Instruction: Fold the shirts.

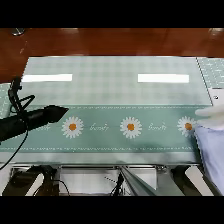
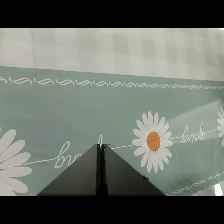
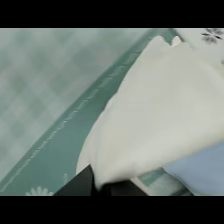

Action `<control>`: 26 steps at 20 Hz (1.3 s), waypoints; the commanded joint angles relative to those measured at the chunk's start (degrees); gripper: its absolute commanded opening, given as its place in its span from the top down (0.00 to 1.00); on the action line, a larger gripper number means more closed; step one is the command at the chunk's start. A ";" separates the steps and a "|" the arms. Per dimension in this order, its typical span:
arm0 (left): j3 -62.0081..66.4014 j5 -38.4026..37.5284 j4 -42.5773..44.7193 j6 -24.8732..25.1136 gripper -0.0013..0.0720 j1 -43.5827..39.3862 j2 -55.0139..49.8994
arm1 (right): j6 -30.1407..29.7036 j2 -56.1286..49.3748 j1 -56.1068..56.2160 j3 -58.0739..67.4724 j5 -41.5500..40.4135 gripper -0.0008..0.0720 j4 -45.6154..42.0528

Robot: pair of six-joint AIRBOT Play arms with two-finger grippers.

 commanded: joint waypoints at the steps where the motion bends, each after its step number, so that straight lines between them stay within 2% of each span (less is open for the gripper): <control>1: -0.04 1.07 0.00 0.00 0.94 -0.04 0.02 | -0.98 9.14 -10.84 -11.58 0.68 0.96 -16.61; 4: -0.04 1.22 -0.68 0.00 0.94 -0.04 0.02 | 0.15 14.36 -14.03 -18.47 0.59 0.95 -23.23; 5: -0.04 1.20 -1.51 0.04 0.94 -0.04 0.04 | 1.03 14.99 -13.94 -19.93 0.37 0.70 -27.04; 6: -0.04 1.22 -2.71 0.48 0.94 -0.04 0.02 | 1.81 14.97 -13.88 -20.76 0.42 0.30 -29.29; 7: -0.04 1.29 -3.96 2.43 0.94 -0.04 0.02 | 2.25 14.78 -13.88 -21.00 -0.04 0.12 -29.70; 8: -0.04 1.51 -5.33 4.68 0.94 -0.04 0.02 | 2.10 14.38 -13.88 -21.00 -0.79 0.12 -28.81; 9: 0.02 2.27 -6.73 6.86 0.94 -0.02 0.02 | 2.03 13.75 -13.88 -20.79 -2.08 0.12 -28.30; 10: 0.28 4.28 -7.85 9.07 0.94 -0.02 -0.17 | 1.75 12.94 -13.88 -20.00 -4.00 0.18 -26.32; 11: 1.29 7.30 -9.11 12.98 0.94 0.02 -0.85 | 1.84 11.80 -13.88 -18.40 -7.28 0.47 -20.55; 12: 3.72 10.21 -9.27 17.22 0.94 0.31 -2.29 | 1.75 10.71 -13.86 -16.50 -12.39 0.93 -10.36; 13: 7.56 11.17 -9.25 18.64 0.94 0.96 -4.48 | 1.53 9.84 -13.86 -15.13 -18.82 0.96 2.23; 15: 19.96 8.94 -9.27 18.71 0.94 1.62 -11.96 | -1.14 7.10 -10.54 -12.98 -31.85 0.96 28.74; 16: 26.80 7.15 -9.49 18.71 0.94 0.96 -16.33 | -4.11 5.35 -5.11 -11.72 -36.70 0.96 36.76; 17: 34.49 5.29 -9.44 18.71 0.94 -0.63 -21.49 | -7.48 3.89 2.03 -10.58 -39.85 0.96 38.60; 18: 41.44 3.54 -9.38 18.71 0.94 -2.71 -26.45 | -10.05 2.49 10.62 -9.88 -41.66 0.96 35.95; 19: 48.30 1.49 -8.20 17.64 0.94 -5.11 -31.74 | -11.72 0.74 20.59 -9.88 -42.32 0.96 29.70; 20: 53.57 -0.72 -4.22 13.42 0.94 -7.43 -36.17 | -11.87 -1.62 31.04 -9.88 -41.83 0.96 19.15; 21: 57.42 -4.20 3.45 7.63 0.94 -9.92 -40.00 | -11.06 -4.37 40.17 -9.97 -40.24 0.96 7.52; 23: 56.30 -8.87 18.36 -2.99 0.94 -13.97 -43.85 | -6.80 -10.62 54.97 -13.11 -36.37 0.96 -12.55; 24: 52.70 -9.03 21.84 -4.98 0.94 -14.99 -44.59 | -5.27 -13.57 59.47 -16.65 -36.00 0.96 -18.23; 26: 43.95 -7.91 23.17 -5.42 0.94 -15.13 -45.11 | -1.46 -18.88 62.38 -22.82 -37.83 0.96 -21.59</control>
